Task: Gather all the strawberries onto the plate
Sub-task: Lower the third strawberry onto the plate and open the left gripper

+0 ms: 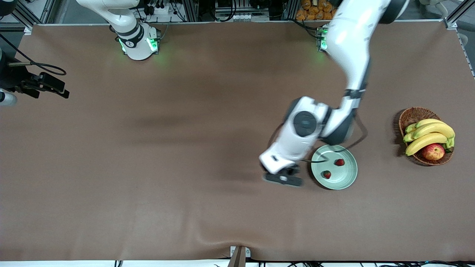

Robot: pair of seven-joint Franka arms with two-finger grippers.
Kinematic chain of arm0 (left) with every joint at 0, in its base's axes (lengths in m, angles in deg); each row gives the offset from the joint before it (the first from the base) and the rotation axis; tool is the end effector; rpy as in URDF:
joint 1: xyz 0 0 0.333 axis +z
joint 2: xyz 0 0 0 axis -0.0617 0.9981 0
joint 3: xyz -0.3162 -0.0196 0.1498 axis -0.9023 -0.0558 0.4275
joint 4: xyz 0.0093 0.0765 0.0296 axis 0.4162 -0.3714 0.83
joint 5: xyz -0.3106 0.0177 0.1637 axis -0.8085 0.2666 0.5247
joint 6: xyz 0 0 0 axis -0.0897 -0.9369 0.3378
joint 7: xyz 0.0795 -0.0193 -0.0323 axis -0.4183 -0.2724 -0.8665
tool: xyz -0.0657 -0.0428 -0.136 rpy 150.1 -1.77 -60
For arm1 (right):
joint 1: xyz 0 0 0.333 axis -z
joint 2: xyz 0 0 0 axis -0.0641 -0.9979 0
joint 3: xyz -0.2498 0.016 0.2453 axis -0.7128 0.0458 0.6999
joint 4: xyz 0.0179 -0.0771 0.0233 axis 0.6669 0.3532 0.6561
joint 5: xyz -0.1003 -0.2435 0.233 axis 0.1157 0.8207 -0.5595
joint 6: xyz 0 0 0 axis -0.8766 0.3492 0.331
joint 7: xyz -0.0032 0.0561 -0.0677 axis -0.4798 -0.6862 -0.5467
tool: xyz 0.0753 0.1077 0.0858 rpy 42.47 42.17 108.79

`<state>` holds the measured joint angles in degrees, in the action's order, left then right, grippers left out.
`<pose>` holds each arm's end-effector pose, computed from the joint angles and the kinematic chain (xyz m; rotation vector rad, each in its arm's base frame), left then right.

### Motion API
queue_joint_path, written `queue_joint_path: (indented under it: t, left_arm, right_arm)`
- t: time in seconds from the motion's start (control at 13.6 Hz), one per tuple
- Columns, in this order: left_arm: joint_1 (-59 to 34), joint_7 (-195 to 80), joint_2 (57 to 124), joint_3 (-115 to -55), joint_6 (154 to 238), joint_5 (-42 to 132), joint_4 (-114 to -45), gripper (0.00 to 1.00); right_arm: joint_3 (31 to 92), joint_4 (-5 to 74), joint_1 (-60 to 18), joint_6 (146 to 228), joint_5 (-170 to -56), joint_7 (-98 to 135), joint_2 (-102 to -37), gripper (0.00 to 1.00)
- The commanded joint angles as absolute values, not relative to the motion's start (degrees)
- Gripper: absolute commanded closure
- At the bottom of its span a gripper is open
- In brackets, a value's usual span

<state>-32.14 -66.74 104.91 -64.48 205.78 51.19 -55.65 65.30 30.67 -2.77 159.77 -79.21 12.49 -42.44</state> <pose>0.6654 -0.3422 0.3340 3.0379 -0.2642 0.2584 0.4850 -0.0108 0.5982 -3.0785 0.0869 0.0969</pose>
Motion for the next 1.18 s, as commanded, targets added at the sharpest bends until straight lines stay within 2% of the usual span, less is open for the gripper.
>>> queue_joint_path:
  t: [0.0,0.15,0.37,0.59,0.66,0.74,0.88,0.96,1.03,1.1]
  left_arm:
    - [-27.20,-63.44,98.81,-64.98,198.75,52.10,-62.12,1.00]
    - [-23.68,-63.26,97.39,-64.89,195.39,52.62,-65.37,1.00]
    - [-20.68,-63.26,98.00,-64.98,195.03,56.40,-70.65,1.00]
    - [-17.87,-63.08,99.76,-65.24,195.03,56.76,-72.50,1.00]
    - [-17.78,-63.08,100.28,-65.24,195.03,56.67,-72.59,0.93]
    - [-17.69,-63.08,100.64,-65.24,195.03,56.67,-72.68,0.80]
    - [-17.60,-62.73,100.47,-65.24,195.03,56.76,-72.51,0.41]
    - [-17.69,-62.73,100.20,-65.24,195.03,56.67,-72.42,0.12]
    - [-17.69,-62.47,99.77,-65.24,194.94,56.76,-72.33,0.00]
    - [-17.51,-61.60,98.98,-65.24,194.94,56.67,-72.16,0.00]
  right_arm:
    - [66.11,30.28,-1.48,158.34,-77.11,11.31,-41.54,0.00]
    - [66.02,29.84,-1.48,156.24,-76.84,11.13,-41.54,0.00]
    - [66.28,27.65,-1.66,154.38,-76.66,11.31,-41.54,0.00]
    - [65.85,27.46,-1.65,153.33,-76.75,12.19,-41.62,0.00]
    - [65.32,27.29,-1.65,152.80,-76.75,12.19,-41.71,0.00]
    - [65.14,27.29,-1.65,152.80,-76.75,12.19,-41.45,0.00]
    - [65.23,26.41,-1.65,152.71,-76.57,12.19,-41.54,0.00]
    - [65.14,26.15,-1.65,152.45,-76.31,12.19,-41.54,0.00]
    - [65.23,25.97,-1.65,152.45,-76.31,12.19,-41.45,0.00]
    - [65.23,25.88,-1.65,152.45,-76.31,12.27,-41.45,0.00]
